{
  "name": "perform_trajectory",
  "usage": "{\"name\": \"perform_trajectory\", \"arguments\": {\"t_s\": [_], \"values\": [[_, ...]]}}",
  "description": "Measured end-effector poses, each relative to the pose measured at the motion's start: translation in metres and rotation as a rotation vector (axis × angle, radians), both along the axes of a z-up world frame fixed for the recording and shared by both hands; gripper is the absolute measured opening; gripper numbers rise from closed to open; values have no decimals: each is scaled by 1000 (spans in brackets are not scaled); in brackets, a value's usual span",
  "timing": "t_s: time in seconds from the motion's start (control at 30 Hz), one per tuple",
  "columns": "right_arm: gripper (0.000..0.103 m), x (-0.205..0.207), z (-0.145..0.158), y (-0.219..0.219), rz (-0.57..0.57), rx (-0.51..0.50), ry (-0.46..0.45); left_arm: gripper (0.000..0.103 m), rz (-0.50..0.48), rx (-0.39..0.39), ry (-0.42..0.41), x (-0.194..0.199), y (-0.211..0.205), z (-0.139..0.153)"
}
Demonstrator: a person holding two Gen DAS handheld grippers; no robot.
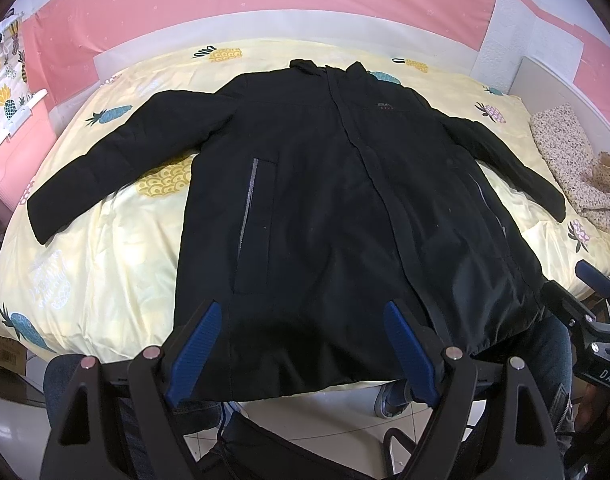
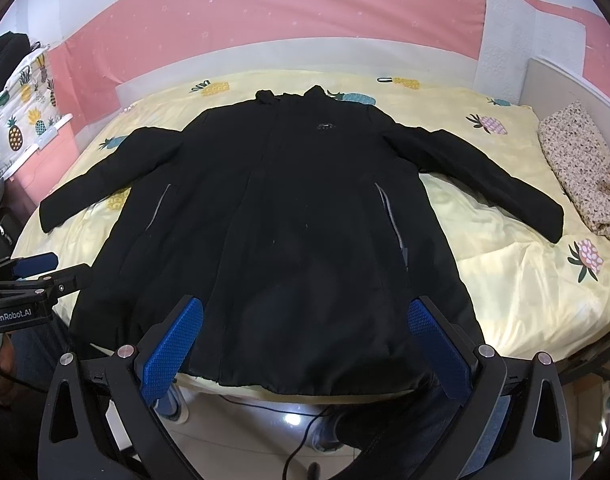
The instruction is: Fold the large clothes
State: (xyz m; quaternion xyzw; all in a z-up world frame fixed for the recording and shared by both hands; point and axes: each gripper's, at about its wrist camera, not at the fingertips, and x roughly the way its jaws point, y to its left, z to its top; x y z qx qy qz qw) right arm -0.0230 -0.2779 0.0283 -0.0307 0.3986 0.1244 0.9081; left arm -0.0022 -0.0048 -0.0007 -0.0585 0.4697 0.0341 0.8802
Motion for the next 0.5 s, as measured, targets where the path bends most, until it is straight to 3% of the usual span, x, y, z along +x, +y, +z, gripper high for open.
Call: {"name": "perform_trajectory", "arguments": {"t_s": [0.5], "values": [[103,-2,-2,2,0,-1,3,85,0,-1,2,0,0,0]]}}
